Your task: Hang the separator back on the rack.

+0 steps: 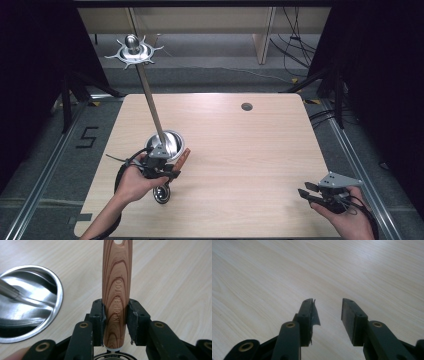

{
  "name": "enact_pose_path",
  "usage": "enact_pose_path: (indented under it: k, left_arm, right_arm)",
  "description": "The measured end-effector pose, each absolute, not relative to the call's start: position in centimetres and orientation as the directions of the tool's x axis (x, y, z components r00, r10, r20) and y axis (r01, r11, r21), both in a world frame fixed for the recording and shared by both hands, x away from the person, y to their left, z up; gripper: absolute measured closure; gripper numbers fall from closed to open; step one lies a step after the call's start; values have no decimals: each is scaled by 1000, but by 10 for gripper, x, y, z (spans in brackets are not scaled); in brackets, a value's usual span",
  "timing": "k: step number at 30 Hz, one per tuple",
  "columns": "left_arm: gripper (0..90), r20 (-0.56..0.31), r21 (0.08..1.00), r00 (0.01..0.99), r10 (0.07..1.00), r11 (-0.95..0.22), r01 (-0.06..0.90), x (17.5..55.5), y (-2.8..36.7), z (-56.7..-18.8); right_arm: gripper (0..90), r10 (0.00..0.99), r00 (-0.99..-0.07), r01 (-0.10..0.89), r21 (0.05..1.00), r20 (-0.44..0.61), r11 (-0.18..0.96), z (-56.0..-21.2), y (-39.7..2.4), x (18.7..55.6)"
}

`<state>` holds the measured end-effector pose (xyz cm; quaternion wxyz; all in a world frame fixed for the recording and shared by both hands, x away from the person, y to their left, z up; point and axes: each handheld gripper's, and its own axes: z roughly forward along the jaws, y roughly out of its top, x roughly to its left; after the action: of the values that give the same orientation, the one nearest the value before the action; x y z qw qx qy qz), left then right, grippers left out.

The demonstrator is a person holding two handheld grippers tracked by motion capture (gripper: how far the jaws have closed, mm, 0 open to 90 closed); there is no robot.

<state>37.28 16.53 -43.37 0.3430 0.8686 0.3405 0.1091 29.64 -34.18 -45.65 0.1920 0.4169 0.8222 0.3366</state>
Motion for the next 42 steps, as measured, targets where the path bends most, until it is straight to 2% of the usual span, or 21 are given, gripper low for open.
enact_pose_path:
  k: [6, 12, 14, 23, 28, 42]
  left_arm:
    - [675, -44, 726, 701, 712, -460, 512, 365, 172, -430]
    - [675, -36, 769, 665, 746, -404, 495, 360, 179, -425]
    - [675, -52, 797, 624, 780, -344, 497, 357, 180, -423]
    - [676, -66, 816, 569, 820, -284, 504, 352, 185, -419]
    - [676, -98, 858, 499, 861, -182, 481, 349, 187, -413]
    - [676, -115, 892, 421, 899, -92, 442, 345, 195, -403]
  right_arm:
    - [625, 820, -572, 569, 710, -21, 415, -456, -341, 296]
    - [625, 807, -589, 539, 719, -50, 438, -457, -342, 298]
    - [625, 812, -582, 546, 717, -47, 434, -457, -342, 297]
    - [625, 807, -588, 541, 716, -53, 441, -457, -343, 298]
    - [625, 811, -583, 549, 714, -44, 434, -457, -343, 297]
    - [624, 813, -581, 552, 714, -42, 431, -456, -343, 296]
